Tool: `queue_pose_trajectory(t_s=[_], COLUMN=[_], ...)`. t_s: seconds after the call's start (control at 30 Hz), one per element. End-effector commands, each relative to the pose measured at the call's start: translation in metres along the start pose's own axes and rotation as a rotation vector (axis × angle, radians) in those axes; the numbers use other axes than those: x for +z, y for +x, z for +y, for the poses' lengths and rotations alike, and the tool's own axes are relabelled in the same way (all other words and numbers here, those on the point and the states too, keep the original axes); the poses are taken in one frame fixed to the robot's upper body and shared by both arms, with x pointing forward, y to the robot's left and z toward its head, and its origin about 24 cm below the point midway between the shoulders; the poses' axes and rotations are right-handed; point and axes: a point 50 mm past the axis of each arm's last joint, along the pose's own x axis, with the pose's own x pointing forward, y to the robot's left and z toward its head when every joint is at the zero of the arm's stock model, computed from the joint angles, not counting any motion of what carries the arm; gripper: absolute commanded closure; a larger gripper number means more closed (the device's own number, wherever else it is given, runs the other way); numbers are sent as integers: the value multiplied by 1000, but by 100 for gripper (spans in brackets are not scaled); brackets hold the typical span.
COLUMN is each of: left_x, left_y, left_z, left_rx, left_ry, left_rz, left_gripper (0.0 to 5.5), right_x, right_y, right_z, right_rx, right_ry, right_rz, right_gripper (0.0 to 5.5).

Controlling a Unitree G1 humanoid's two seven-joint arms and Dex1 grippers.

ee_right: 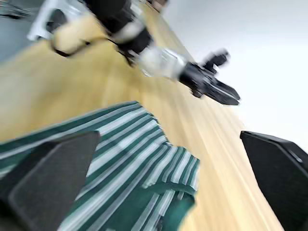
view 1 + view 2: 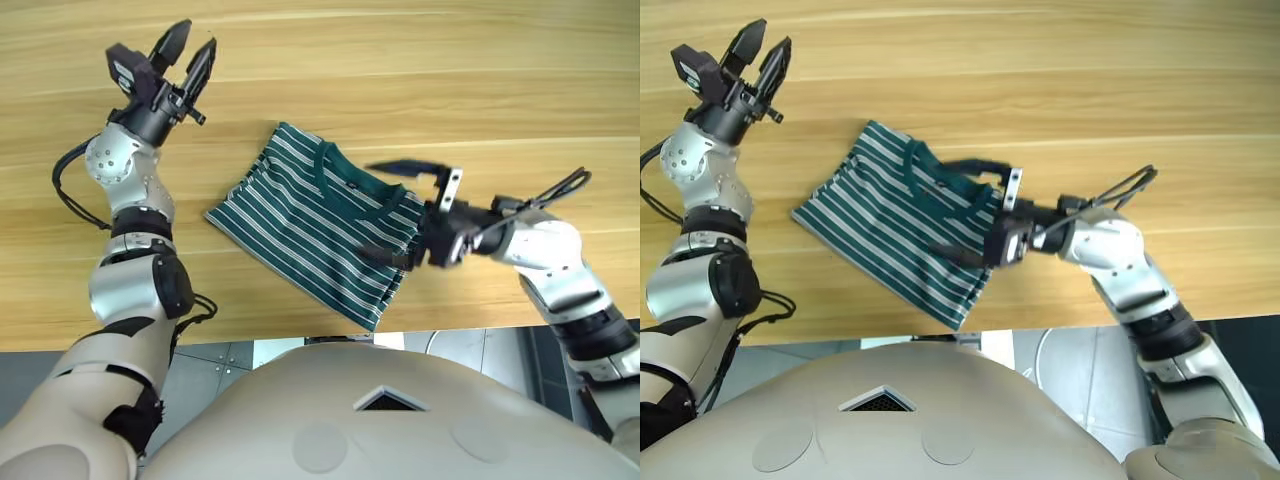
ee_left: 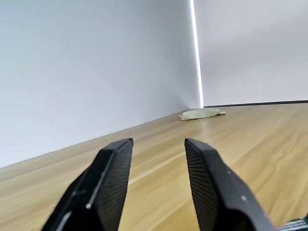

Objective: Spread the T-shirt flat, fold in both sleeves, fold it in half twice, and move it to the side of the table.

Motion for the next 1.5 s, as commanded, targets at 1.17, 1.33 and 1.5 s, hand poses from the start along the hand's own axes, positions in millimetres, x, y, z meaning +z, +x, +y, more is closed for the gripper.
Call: queue_pose_trajectory(t_s=[1.17, 1.33, 1.5], left_x=[-7, -7, -8], left_y=[-13, -14, -21], left_z=[-20, -29, -46], left_rx=[-60, -126, -275], left_ry=[47, 69, 161], left_rz=[15, 23, 70], left_gripper=[350, 350, 350], right_x=[-134, -98, -49], right_y=[101, 114, 81], right_z=[-3, -32, -70], right_rx=[-642, -737, -839], right_ry=[275, 243, 164], right_rz=[776, 464, 218], right_gripper=[12, 12, 12])
